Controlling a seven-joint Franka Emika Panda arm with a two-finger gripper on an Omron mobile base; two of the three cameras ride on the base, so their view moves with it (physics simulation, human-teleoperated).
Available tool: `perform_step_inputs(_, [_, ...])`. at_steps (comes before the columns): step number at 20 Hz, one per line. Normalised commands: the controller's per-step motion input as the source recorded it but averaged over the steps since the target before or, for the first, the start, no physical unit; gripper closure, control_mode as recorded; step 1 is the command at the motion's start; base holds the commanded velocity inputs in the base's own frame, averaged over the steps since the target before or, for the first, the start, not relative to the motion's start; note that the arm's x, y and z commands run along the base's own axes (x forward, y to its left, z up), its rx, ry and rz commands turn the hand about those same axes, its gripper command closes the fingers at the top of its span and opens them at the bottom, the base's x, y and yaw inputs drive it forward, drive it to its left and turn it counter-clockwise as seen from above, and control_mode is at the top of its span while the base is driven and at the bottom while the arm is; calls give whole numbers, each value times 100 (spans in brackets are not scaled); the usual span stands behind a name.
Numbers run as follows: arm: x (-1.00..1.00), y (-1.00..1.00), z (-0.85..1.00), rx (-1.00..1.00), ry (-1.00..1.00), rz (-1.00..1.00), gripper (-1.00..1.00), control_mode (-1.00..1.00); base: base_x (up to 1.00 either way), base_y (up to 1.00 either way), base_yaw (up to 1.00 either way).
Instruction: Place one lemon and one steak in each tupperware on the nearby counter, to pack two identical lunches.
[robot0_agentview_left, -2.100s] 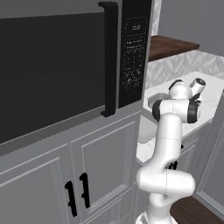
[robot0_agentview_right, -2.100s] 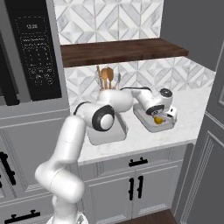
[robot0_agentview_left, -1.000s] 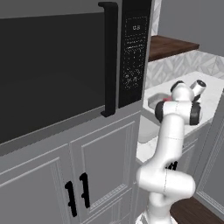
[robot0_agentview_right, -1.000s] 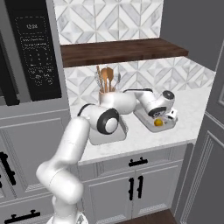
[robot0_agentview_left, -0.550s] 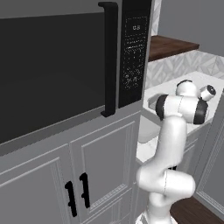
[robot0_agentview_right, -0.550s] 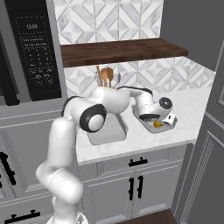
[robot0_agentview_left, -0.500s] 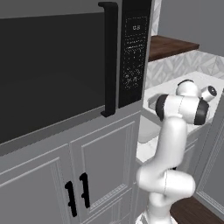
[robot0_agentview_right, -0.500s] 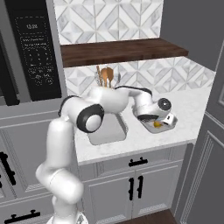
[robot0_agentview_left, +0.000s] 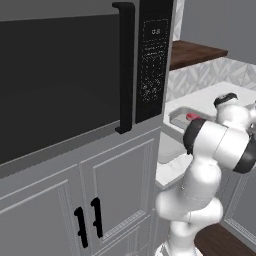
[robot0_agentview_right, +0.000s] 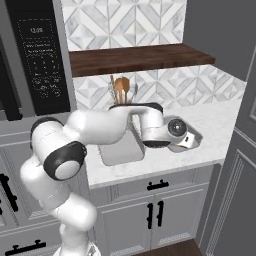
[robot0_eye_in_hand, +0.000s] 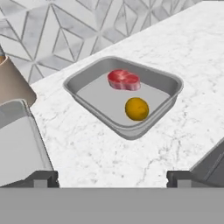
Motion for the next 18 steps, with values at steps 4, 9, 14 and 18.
perform_step_inputs(4, [-92,54,100,0,5,0,-100,-100,0,0,0])
perform_step_inputs(9, [-91,54,98,-8,23,0,-100,-100,0,0,0])
perform_step_inputs(14, [-80,65,71,-13,27,1,-100,-100,0,0,0])
perform_step_inputs(18, [-100,58,26,-7,-1,20,-100,-100,0,0,0])
